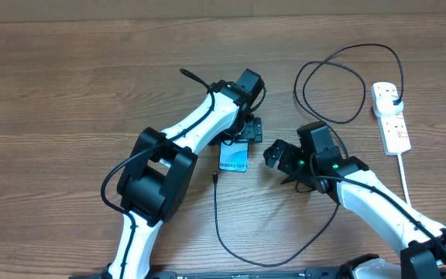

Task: Plug charger to phone and switch on socket

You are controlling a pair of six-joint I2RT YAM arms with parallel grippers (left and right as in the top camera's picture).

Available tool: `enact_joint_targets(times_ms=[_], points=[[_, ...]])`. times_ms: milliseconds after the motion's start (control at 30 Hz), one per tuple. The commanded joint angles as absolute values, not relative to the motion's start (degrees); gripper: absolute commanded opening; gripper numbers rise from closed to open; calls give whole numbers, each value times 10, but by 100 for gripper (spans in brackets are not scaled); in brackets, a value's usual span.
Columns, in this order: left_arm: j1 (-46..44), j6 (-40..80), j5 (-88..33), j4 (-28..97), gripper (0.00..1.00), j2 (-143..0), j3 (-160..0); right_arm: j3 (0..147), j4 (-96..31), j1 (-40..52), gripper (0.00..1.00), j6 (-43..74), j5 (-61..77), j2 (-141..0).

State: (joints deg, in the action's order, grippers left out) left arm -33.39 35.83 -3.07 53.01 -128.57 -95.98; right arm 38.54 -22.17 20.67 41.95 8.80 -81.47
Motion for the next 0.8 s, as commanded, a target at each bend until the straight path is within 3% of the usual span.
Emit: enact_joint_targets(times_ms=[0,767], points=[[-327,343,-45,516,96,-1385,-901,387,-220,208,100,416,91,-807],[-327,343,-57,516,99,-1385,-901,387,-220,208,100,416,91,-807]])
